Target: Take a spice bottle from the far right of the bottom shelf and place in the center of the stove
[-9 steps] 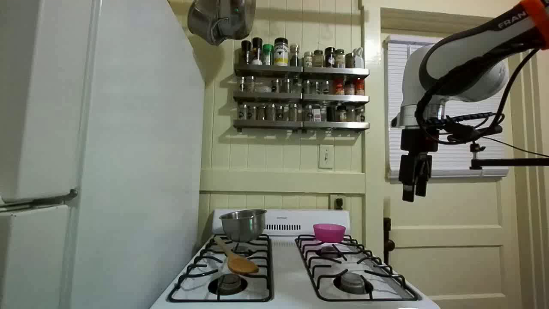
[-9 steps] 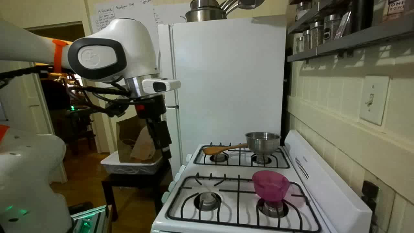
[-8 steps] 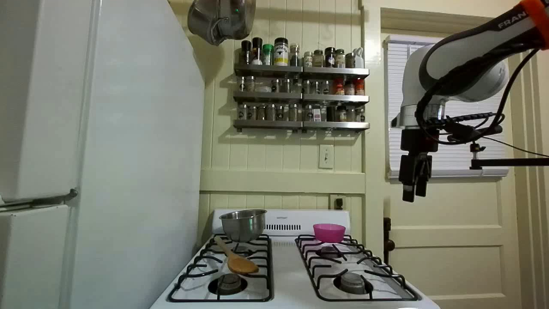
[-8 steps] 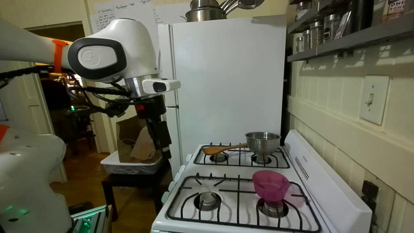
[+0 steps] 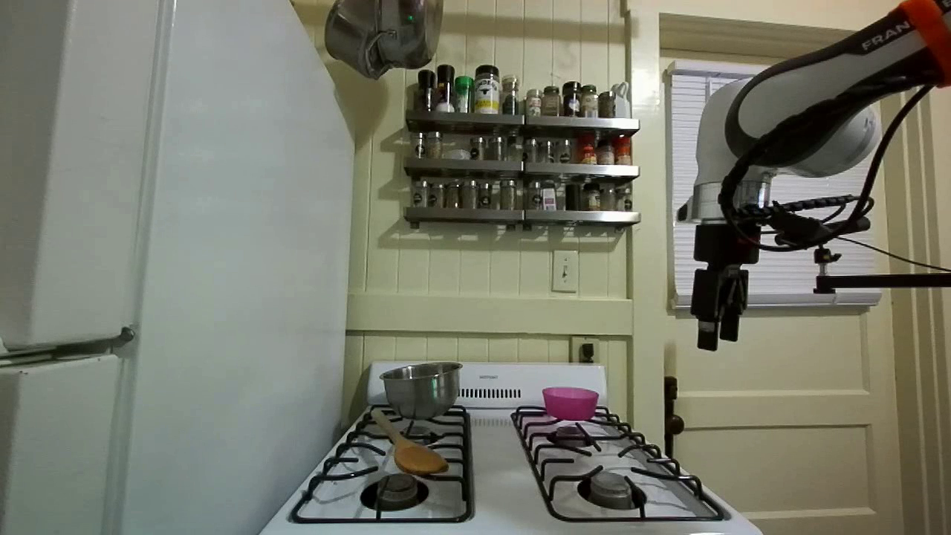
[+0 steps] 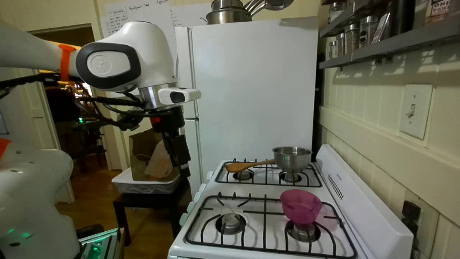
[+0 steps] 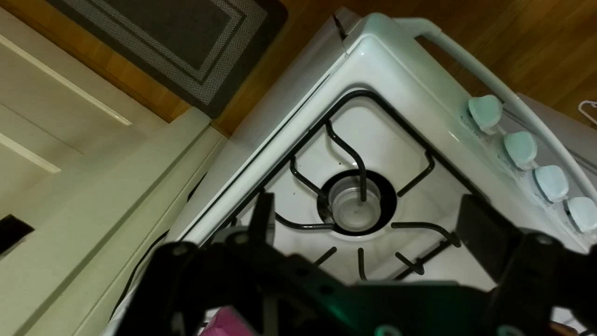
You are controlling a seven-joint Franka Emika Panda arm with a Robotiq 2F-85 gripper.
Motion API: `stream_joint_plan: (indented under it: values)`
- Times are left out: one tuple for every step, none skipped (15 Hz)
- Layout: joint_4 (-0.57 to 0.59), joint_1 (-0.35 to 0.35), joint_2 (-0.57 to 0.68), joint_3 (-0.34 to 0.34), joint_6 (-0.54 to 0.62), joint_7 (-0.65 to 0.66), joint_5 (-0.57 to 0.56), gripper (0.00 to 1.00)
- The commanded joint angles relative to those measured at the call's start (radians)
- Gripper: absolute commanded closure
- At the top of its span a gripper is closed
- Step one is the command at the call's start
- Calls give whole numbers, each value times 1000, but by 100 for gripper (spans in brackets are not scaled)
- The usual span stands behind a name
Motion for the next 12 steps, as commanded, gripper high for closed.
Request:
stream_joint_plan:
  values:
    - [9,-17,21,6,22,35,-21,0]
    - [16,-36,28,15,48,60,-38,0]
    - [39,-50,38,12,64,79,-45,0]
    - [50,-70,44,16,106,101,-65,0]
    - [74,-96,55,19,144,129,-83,0]
    - [94,-119,67,18,182,152,-98,0]
    - [114,-141,79,17,217,177,-108,0]
    - [138,-163,94,12,257,197,-115,0]
    - [159,-181,108,6,311,210,-121,0]
    - [185,-198,129,-2,372,217,-127,0]
    - [207,-224,150,1,433,229,-140,0]
    - [231,-245,176,-1,500,237,-149,0]
